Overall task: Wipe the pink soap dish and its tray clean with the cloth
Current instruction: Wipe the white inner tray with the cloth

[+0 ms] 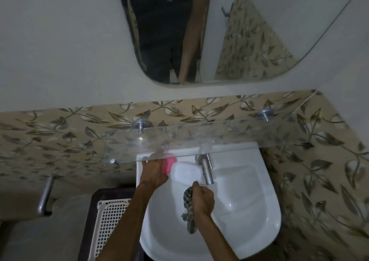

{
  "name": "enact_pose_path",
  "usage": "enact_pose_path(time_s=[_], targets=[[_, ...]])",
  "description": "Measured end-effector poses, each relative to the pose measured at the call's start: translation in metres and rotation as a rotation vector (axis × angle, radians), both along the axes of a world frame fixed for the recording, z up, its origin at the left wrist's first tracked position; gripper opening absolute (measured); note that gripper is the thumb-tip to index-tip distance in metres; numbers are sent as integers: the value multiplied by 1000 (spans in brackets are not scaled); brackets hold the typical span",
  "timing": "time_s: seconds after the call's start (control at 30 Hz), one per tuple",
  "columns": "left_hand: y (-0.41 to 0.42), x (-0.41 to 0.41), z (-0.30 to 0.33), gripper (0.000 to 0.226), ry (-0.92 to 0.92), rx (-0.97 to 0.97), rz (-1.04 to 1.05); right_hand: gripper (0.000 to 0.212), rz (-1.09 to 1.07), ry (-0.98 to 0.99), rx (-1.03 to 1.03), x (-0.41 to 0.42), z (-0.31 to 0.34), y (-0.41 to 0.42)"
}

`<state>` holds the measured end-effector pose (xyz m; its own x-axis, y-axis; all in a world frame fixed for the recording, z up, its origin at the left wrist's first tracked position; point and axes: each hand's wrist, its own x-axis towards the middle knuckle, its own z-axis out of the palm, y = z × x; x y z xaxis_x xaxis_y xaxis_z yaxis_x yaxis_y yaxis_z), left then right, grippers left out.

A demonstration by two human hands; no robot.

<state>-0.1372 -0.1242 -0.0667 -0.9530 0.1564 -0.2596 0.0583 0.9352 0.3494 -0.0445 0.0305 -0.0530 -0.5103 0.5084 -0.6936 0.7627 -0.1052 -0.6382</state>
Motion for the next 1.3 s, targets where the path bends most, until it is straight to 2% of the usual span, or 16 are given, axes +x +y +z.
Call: enact_pose_path(time_s=[0.1, 0.2, 0.27, 0.33, 0.37, 0.47, 0.53, 0.6, 0.77, 0.87, 0.97, 1.1, 1.13, 1.17, 1.23, 1.3], targets=[[10, -2, -1, 53, 33, 1, -45, 26, -39, 4, -64, 7, 9, 7], [11, 0, -2, 67, 48, -50, -75, 22, -5, -20, -108, 5, 20, 18], [8, 10, -2, 71, 131, 99, -54, 17, 15, -17, -180, 3, 30, 25], [10, 31, 0, 63, 186, 504, 185, 18, 56, -9, -253, 2, 40, 32], [13, 45, 3, 56, 124, 767, 381, 18, 86, -8, -285, 3, 45, 37], [19, 80, 22, 34, -304, 1528, 842, 18, 220, -8, -368, 8, 61, 48], [15, 99, 31, 56, -548, 1833, 898, 17, 344, -11, -395, 13, 71, 52], [20, 115, 50, 74, -662, 2053, 755, 20, 434, -10, -430, 18, 81, 55], [46, 133, 92, 106, -682, 2153, 468, 38, 564, -59, -496, 23, 107, 62], [56, 135, 112, 95, -597, 2127, 534, 36, 598, -6, -466, 28, 123, 68], [65, 135, 124, 102, -484, 2054, 620, 49, 417, 146, -397, 36, 132, 79], [73, 138, 142, 94, -408, 2005, 495, 8, 173, 459, -489, 45, 147, 89], [76, 139, 145, 91, -412, 1992, 461, 3, 203, 549, -428, 46, 150, 88], [79, 140, 148, 89, -411, 1985, 434, 14, 279, 623, -278, 45, 151, 86], [86, 141, 156, 83, -400, 1967, 384, 24, 467, 740, 76, 44, 154, 81], [91, 140, 162, 75, -327, 1931, 357, 19, 628, 877, 420, 41, 157, 76]])
